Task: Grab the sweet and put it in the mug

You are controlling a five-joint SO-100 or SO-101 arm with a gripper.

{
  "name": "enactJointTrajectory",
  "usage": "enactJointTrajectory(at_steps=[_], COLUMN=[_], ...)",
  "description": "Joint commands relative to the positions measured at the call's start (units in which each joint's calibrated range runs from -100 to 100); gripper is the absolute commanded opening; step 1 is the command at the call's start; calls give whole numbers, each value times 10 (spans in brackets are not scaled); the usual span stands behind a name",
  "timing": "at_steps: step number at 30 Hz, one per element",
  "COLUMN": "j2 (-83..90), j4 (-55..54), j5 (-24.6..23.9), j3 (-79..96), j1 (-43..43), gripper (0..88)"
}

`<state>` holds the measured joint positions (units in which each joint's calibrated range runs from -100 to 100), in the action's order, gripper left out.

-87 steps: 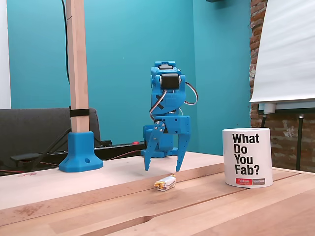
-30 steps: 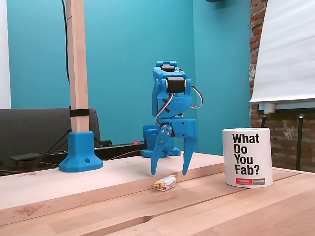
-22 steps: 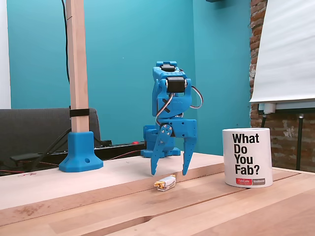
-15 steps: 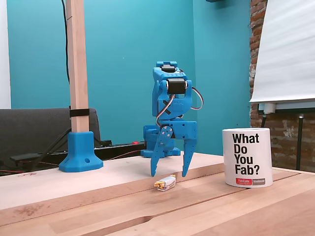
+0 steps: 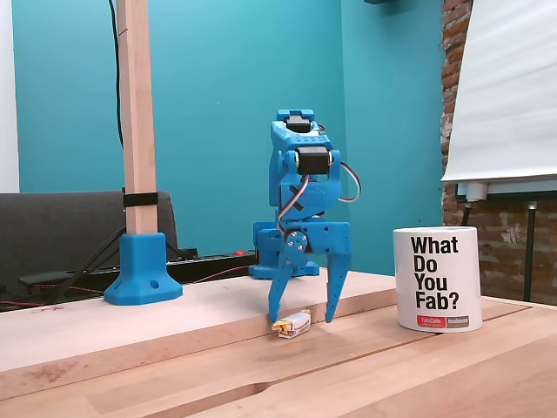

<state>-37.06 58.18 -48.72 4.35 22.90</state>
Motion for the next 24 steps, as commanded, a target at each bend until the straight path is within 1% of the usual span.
enactJointTrajectory(at_steps=[1, 24], j2=[13, 4], j4=[-8, -7], j5=[-1, -4], j3=[1, 3], j1=[6, 3], gripper=[290, 275])
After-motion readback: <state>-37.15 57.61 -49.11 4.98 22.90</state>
